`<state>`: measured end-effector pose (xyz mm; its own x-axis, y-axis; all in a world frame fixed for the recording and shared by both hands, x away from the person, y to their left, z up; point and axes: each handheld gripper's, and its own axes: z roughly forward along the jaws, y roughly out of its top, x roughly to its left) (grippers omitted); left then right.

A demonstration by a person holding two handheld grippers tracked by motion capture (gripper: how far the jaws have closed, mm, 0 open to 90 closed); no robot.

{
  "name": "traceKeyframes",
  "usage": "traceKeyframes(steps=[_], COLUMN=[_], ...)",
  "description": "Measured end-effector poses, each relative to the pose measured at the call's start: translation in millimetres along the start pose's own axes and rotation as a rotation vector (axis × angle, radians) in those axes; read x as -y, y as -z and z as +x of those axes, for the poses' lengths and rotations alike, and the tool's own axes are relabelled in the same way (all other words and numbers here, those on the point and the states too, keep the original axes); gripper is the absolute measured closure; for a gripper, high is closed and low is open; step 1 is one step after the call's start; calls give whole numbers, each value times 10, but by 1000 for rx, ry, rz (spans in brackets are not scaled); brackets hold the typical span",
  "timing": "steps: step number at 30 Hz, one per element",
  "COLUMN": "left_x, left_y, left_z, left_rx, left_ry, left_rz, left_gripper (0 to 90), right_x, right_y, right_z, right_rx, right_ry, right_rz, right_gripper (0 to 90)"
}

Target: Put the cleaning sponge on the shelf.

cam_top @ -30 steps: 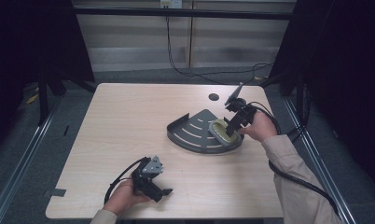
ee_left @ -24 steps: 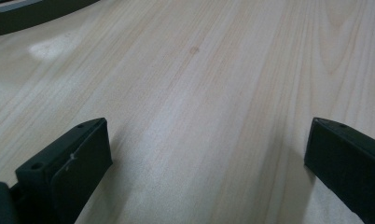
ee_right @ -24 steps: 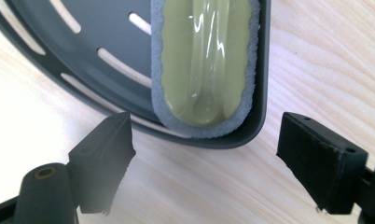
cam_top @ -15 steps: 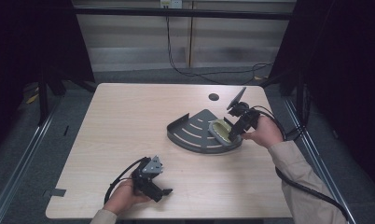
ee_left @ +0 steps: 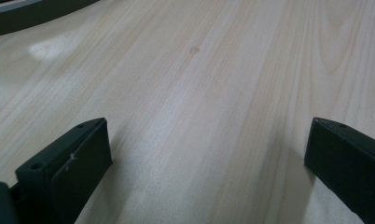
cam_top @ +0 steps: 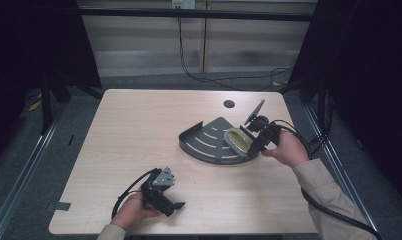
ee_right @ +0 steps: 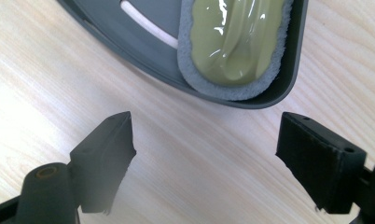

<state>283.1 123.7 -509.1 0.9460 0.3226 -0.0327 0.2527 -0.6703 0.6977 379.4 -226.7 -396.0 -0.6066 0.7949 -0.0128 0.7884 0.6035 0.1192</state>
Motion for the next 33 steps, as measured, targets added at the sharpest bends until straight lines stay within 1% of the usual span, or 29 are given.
traceKeyframes(steps=[3,4,6,8,16,20,24,28,33], left_x=[0,0,0,0,0,0,0,0,0], left_y=[1,0,1,0,1,1,1,0,0], left_z=[2,0,1,0,1,1,1,0,0], left_rx=[0,0,1,0,0,0,0,0,0], left_ry=[-3,0,-2,0,-2,-3,-2,0,0], left_rz=[2,0,2,0,1,2,2,0,0], left_gripper=[0,0,0,0,0,0,0,0,0], right_x=[23,49,62,103,216,306,356,415,484], right_y=[1,-8,-13,-41,-77,-119,-149,-184,-229], right_z=[23,43,55,84,109,125,139,158,173], right_rx=[5,16,18,15,3,-9,-11,-8,-20], right_ry=[-3,12,16,35,29,32,32,42,44], right_rz=[6,3,1,-1,-7,-17,-12,-10,-7], right_gripper=[182,181,180,182,179,176,176,175,173])
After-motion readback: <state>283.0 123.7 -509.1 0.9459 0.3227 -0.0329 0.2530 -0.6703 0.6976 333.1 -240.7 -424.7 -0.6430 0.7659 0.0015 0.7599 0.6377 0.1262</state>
